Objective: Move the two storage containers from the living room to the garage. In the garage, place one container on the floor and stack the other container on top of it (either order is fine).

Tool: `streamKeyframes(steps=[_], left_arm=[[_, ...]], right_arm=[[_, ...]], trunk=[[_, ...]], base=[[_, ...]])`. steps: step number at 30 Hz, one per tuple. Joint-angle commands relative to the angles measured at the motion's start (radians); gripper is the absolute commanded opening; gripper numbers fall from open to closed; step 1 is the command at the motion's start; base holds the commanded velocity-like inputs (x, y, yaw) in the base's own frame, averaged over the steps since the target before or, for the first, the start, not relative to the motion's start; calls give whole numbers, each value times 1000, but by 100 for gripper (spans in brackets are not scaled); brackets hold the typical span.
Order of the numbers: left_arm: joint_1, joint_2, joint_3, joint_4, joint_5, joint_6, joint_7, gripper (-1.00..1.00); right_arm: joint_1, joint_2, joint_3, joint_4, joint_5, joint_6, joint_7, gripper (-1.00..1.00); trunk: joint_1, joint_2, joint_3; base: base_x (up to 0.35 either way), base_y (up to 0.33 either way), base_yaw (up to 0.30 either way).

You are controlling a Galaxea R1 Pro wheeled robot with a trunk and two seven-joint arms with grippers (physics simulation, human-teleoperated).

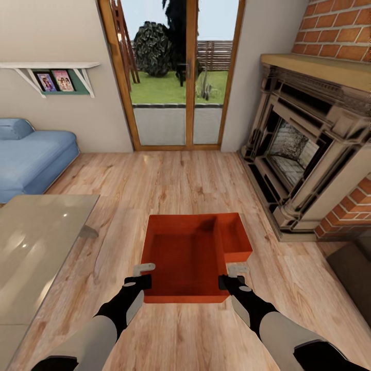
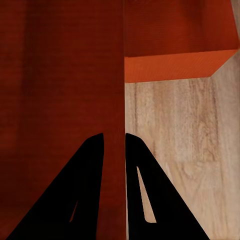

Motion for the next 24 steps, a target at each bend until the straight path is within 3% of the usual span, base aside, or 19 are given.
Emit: streamKeyframes(steps=[1, 24], left_arm=[[0, 32, 8, -4, -11, 7, 9, -100], [0, 32, 10, -3, -9, 8, 9, -100]], right_arm=[[-1, -1, -10, 3, -10, -4, -9, -100], [-1, -1, -10, 3, -10, -4, -9, -100]], trunk=[[1, -2, 0], [1, -2, 37]], base=[[0, 0, 0], [0, 0, 0]])
